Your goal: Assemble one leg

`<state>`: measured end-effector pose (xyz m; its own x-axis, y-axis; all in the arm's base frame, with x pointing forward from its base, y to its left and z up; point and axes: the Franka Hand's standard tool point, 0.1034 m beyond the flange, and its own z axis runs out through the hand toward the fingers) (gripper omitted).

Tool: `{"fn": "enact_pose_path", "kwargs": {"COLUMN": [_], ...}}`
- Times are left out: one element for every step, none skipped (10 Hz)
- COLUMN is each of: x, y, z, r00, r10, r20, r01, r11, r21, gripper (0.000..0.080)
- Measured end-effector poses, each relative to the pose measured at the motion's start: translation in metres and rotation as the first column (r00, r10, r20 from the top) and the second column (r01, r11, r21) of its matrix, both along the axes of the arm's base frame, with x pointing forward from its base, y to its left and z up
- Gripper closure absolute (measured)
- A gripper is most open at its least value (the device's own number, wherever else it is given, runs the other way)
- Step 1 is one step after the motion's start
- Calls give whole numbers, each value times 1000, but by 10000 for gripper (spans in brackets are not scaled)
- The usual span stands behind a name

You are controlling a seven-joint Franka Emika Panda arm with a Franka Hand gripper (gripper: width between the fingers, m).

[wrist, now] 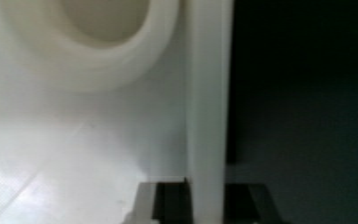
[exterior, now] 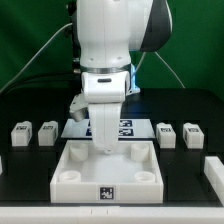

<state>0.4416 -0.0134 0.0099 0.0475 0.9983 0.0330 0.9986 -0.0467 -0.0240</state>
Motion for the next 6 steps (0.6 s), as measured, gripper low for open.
{"fn": "enact_pose_path", "kwargs": {"x": [9,20,26,29,34,40], "y": [12,26,37,50,59,67], "z": [3,2,1,1,0,-1], "r00": [1000,1000,999,999,999,999], "r10": [2,25,29,26,23,13], "r20": [4,11,24,29,32,36], "r01": [-2,-25,-30,-27,-24,-15], "r11": [1000,1000,999,999,999,999], "r21": [5,15,26,36,44,52], "gripper": [742,742,742,741,741,741]}}
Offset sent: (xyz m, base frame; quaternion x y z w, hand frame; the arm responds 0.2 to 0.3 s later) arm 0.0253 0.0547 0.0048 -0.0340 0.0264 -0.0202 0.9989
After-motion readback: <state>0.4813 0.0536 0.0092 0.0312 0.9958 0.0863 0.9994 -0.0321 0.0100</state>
